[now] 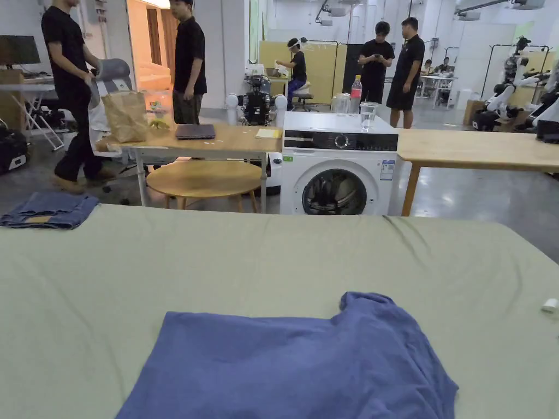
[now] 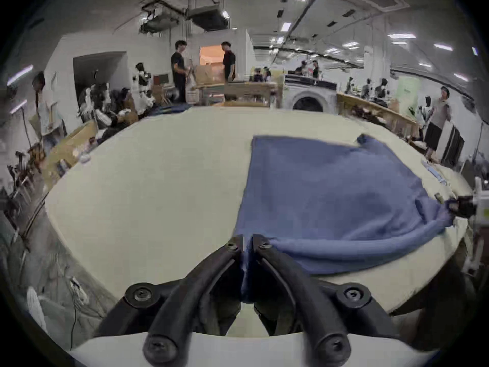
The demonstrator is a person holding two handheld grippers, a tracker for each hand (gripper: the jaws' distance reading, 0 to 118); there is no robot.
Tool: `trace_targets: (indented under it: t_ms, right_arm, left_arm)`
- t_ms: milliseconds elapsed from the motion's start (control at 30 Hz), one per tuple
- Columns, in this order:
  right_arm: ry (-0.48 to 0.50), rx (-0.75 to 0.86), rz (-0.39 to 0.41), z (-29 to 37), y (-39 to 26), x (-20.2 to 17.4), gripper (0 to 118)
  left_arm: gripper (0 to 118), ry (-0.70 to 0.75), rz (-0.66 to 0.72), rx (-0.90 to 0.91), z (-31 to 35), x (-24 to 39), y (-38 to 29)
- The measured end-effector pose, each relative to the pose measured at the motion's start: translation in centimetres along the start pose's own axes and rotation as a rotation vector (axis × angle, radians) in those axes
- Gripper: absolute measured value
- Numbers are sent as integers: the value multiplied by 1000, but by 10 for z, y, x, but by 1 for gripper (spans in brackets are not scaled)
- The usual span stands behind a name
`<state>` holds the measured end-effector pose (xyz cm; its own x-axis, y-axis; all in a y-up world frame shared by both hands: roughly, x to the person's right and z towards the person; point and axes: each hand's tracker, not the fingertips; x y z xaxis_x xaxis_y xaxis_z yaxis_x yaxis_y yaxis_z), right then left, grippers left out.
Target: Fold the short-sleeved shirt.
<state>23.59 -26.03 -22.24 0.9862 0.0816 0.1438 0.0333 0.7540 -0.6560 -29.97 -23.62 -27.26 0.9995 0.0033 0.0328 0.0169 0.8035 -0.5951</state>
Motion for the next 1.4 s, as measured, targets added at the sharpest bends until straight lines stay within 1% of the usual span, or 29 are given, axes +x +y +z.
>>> trace_targets:
  t_ms: [33, 67, 100, 133, 167, 233, 300, 333, 367, 400, 433, 467, 500, 533, 567, 600, 633, 700, 867, 900, 933, 967, 1000, 1200, 1233, 1267, 1333, 1367, 1400]
  right_arm:
    - [-6, 1, -7, 1, -1, -2, 6]
    - [2, 5, -31, 6, 2, -2, 17]
    - [39, 2, -67, 13, 8, -3, 45]
    - [65, 7, -95, 21, 16, -5, 98]
    - [83, 16, -113, 29, 24, -11, 118]
    - [126, 142, -105, 52, 38, -26, 118]
    - [142, 198, -96, 65, 47, -43, 118]
    - [149, 226, -88, 70, 50, -51, 118]
    - [165, 244, -80, 75, 51, -58, 109]
    - [182, 254, -79, 76, 50, -63, 85]
    - [174, 257, -81, 79, 50, -70, 15]
    - [165, 263, -73, 79, 49, -75, 0]
    - [110, 262, -34, 76, 48, -80, 0]
    - [97, 276, -18, 72, 45, -83, 0]
    - [130, 273, -24, 69, 45, -81, 0]
    - [178, 226, -43, 65, 46, -81, 0]
    - [188, 204, -62, 61, 44, -81, 0]
    - [162, 212, -46, 68, 31, -79, 0]
    - [144, 148, -29, 63, 13, -70, 0]
    - [137, 134, -27, 62, 9, -67, 0]
    - [133, 119, -24, 59, 6, -66, 0]
    - [126, 108, -24, 58, 3, -64, 0]
    - [119, 97, -27, 56, 1, -62, 0]
    - [84, 67, -64, 50, 0, -48, 0]
    - [75, 67, -66, 50, 0, -45, 0]
    - [67, 65, -64, 50, 1, -43, 0]
    - [50, 63, -64, 53, 2, -38, 0]
    - [45, 62, -68, 54, 2, -34, 0]
    - [38, 58, -71, 56, 2, -31, 0]
  left_arm:
    - [20, 24, -12, 4, -1, 2, -1]
    - [42, 50, -29, 13, -3, 2, -1]
    - [74, 52, -27, 31, 1, 4, 2]
    - [106, 38, -17, 52, 8, 8, 7]
    - [113, 9, -16, 98, 16, 15, 12]
    - [113, 6, -36, 155, 34, 36, 18]
    - [113, -7, -49, 154, 38, 50, 21]
    - [112, -17, -52, 152, 43, 60, 16]
    - [106, -33, -52, 138, 43, 65, 14]
    - [82, -66, -52, 106, 43, 69, 11]
    - [21, -87, -67, 84, 43, 72, 8]
    - [0, -67, -87, 82, 44, 75, 1]
    - [0, -28, -114, 68, 42, 77, -2]
    - [0, -41, -101, 76, 42, 74, -5]
    - [0, -104, -67, 39, 41, 68, -7]
    - [0, -111, -33, 16, 42, 65, -12]
    - [0, -82, -45, 18, 44, 62, -16]
    - [0, -61, -51, 4, 46, 50, -22]
    - [0, -41, 4, -58, 46, 8, -37]
    - [18, -30, 2, -60, 45, 3, -38]
    - [74, -18, -2, -70, 42, -4, -37]
    - [112, -23, -5, -95, 36, -8, -35]
    - [117, -34, -7, -98, 27, -17, -38]
    - [114, -33, -24, -119, -24, -30, -15]
    - [105, -56, -12, -137, -35, -31, -10]
    - [89, -66, -10, -142, -41, -28, -12]
    - [34, -61, -16, -187, -60, -26, -11]
    - [31, -58, -19, -208, -67, -24, -9]
    - [20, -64, -17, -186, -60, -20, -12]
